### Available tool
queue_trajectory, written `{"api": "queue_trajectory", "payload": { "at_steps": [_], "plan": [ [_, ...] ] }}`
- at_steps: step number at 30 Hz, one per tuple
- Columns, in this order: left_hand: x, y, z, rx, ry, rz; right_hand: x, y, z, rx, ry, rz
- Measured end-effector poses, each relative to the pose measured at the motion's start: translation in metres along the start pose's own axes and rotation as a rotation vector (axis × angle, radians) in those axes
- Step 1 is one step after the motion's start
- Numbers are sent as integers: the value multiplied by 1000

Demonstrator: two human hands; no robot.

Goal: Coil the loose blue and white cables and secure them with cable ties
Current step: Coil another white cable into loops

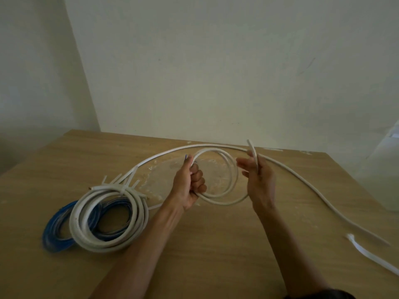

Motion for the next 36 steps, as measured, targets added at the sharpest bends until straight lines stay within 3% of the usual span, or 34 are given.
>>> {"api": "queue_trajectory", "payload": {
  "at_steps": [2, 7, 11, 20, 25, 33, 36],
  "plan": [
    [2, 5, -2, 37, -95, 28, 0, 8, -7, 68, 237, 342],
    [5, 12, 1, 111, -359, 53, -6, 15, -14, 296, 286, 578],
    [5, 10, 8, 122, -411, 47, -8, 14, -15, 336, 413, 664],
    [1, 10, 17, -46, -658, -115, -13, 22, -22, 450, 511, 702],
    [4, 10, 8, -129, -846, -390, -10, 27, -19, 399, 613, 781],
    [-6, 8, -9, 35, -1178, -700, -11, 24, -13, 216, 507, 932],
    [-13, 7, -14, 83, -1289, -666, -20, 26, -15, 198, 523, 988]
  ]
}}
Point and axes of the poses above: each hand's wrist, its own y-axis away from the middle knuckle, its own z-axis out of the back of the hand, x = y × z, the point moved 1 cm from there along -y, towards the middle knuckle, and after that the axes turned 8 degrees about -x, right-handed, at the moved point
